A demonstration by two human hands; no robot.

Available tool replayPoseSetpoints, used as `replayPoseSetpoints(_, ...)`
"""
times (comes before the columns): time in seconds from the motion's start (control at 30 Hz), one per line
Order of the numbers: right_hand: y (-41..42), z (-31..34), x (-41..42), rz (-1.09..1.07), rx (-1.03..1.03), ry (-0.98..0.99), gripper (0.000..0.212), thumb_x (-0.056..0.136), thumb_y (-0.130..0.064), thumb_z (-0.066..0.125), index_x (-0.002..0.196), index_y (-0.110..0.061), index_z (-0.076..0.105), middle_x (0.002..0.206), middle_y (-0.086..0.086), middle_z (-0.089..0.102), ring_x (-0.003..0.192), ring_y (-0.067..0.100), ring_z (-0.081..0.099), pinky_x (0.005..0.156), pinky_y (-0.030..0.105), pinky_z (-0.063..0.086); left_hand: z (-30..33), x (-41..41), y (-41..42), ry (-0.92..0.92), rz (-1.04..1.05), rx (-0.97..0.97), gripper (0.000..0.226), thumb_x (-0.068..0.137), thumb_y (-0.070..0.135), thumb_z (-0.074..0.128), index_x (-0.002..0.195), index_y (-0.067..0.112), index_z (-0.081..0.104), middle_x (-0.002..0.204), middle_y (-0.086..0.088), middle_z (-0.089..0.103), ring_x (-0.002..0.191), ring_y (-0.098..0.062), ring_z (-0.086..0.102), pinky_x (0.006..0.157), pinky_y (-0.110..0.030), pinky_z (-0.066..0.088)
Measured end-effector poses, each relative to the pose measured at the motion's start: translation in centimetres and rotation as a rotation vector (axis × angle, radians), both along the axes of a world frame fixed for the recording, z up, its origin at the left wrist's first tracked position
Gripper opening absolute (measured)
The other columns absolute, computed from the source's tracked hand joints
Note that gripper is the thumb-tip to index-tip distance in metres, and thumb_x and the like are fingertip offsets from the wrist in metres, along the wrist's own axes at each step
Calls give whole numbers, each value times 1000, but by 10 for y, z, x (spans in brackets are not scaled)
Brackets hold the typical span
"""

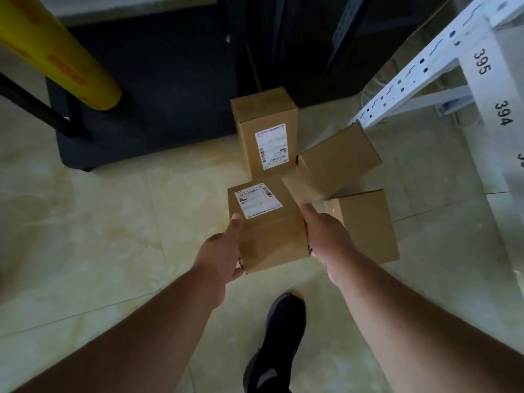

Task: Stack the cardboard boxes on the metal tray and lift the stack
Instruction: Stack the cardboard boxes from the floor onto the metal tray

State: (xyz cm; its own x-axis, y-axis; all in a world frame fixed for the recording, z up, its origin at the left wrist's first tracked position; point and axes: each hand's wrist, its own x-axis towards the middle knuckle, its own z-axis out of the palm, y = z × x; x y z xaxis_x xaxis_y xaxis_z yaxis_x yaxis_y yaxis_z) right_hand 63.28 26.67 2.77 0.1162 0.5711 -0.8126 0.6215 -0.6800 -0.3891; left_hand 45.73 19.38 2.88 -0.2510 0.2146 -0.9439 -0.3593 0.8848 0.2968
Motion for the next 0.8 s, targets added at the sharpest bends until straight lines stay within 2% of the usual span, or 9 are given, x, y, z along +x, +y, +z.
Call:
replayPoseSetpoints(0.13,-25,6,-38,-8,37,27,51,91,-63,49,84,-14,60,95,15,67,89,33,66,70,37,44,8,-38,-26,81,0,22,25,98,50,60,89,28,64,108,-5,70,103,-27,69,91,-47,61)
replayPoseSetpoints(0.2,-38,12,-59,-10,48,44,43,91,-52,55,77,-11,57,81,11,62,75,29,61,63,34,39,13,-60,-44,111,-11,56,22,93,48,63,85,29,69,100,-2,73,102,-28,70,97,-51,57)
replayPoseSetpoints(0.33,-65,22,-105,22,61,142,32,70,-51,51,69,-19,55,68,3,53,68,20,51,68,36,41,30,-104,-79,120,-2,97,23,71,56,60,81,44,77,97,5,77,101,-24,71,100,-49,56)
replayPoseSetpoints(0.4,-76,27,-128,62,49,179,32,66,-49,47,68,-19,56,71,7,49,72,21,47,70,40,40,40,-129,-94,116,9,125,18,71,53,59,79,55,75,92,10,78,102,-22,71,101,-48,56)
replayPoseSetpoints(0.47,-87,36,-151,50,29,206,38,66,-48,51,69,-10,57,71,9,51,73,22,48,71,50,50,50,-152,-108,119,13,143,18,72,50,59,76,59,74,84,17,77,102,-20,70,102,-46,55)
replayPoseSetpoints(0.53,-99,44,-172,58,43,218,54,69,-51,57,82,2,60,74,18,62,73,26,59,89,65,55,59,-177,-122,127,16,155,18,73,50,60,75,60,74,86,17,78,103,-19,70,104,-45,54)
replayPoseSetpoints(0.57,-106,49,-183,60,57,226,56,70,-54,60,88,-1,65,80,21,69,77,31,67,93,66,54,63,-191,-130,136,14,158,16,72,51,61,76,61,73,91,16,78,104,-18,70,104,-45,53)
replayPoseSetpoints(0.67,-126,65,-216,79,83,234,45,79,-61,62,90,-21,79,90,6,80,95,30,76,97,56,56,74,-227,-152,146,16,179,15,74,52,62,78,62,73,95,17,78,105,-15,70,106,-44,52)
replayPoseSetpoints(0.8,-151,82,-253,80,109,220,60,79,-65,62,96,-9,76,96,13,79,98,34,74,97,54,57,91,-262,-176,146,1,198,20,90,43,62,83,57,75,95,21,77,106,-12,68,106,-42,51)
